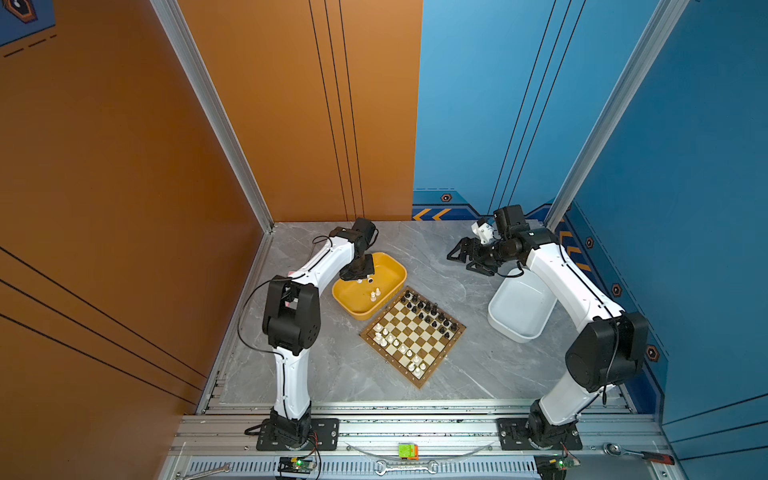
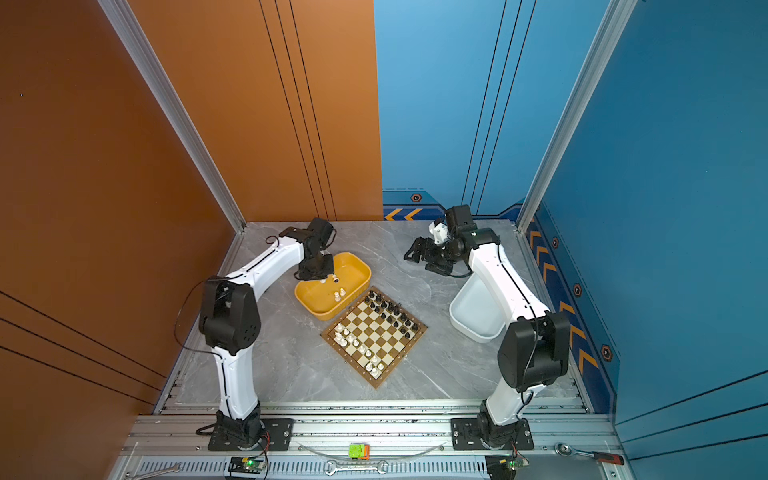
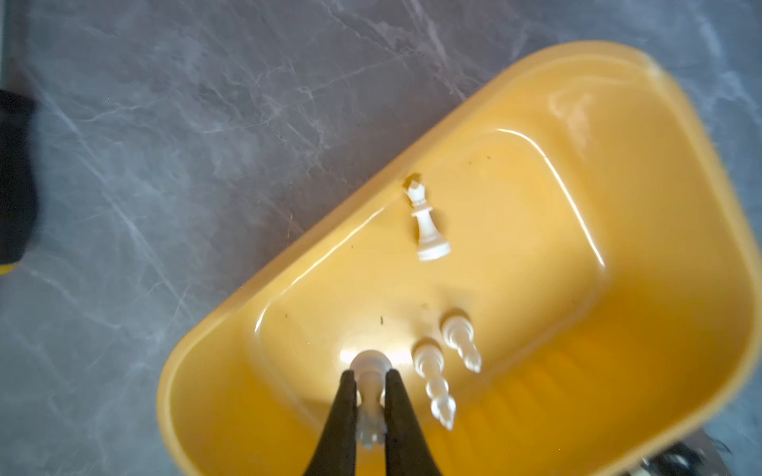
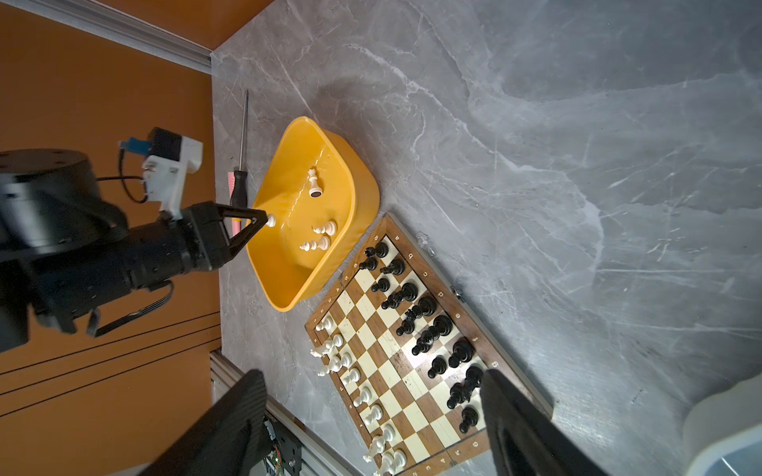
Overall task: Set up the chess pieces on the board
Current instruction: 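Lower the left gripper and grasp another white piece in the yellow tray, then carry the white piece with the left gripper to the board's near rank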
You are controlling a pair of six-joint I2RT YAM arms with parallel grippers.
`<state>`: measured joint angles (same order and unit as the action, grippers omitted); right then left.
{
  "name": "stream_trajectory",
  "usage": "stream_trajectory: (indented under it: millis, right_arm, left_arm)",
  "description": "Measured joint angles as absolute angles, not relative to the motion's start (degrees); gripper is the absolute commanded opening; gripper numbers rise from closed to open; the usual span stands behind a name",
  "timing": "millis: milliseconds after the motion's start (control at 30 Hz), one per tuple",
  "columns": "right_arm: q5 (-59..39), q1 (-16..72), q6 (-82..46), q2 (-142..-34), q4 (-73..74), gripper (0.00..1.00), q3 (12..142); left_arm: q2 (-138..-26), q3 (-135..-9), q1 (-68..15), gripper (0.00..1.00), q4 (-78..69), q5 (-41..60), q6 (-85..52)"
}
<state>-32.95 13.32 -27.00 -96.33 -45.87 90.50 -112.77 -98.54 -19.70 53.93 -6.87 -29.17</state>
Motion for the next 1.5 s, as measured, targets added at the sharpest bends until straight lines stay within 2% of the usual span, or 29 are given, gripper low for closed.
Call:
stream_trajectory:
  millis: [233, 500, 667, 1033, 1500]
  right_arm:
    - [-33.41, 15.55, -27.0, -95.44, -45.84, 0.84, 88.6]
    - [-34.24, 17.72, -26.81, -93.3, -46.11, 0.84, 87.18]
    - [-34.22, 17.85, -26.28, -92.66, -47.72, 0.84, 87.2]
    - [-34.17, 17.87, -25.69, -86.78, -49.43, 0.84, 85.76]
    - [-32.23, 17.85, -25.71, -82.81, -50.17, 0.84, 81.58]
  left_arm:
    - [-98.5, -87.92, -24.03, 0.08, 53.82, -7.35, -31.86]
    - [-89.25, -72.36, -33.52, 0.1, 53.82, -8.75, -38.09]
    - [-83.59, -64.45, -34.41, 0.11, 51.94, -8.8, -42.11]
    - [-88.01, -61.65, -38.28, 0.12, 46.09, -8.36, -44.66]
    - [-92.47, -61.63, -38.48, 0.13, 43.99, -8.36, -43.4]
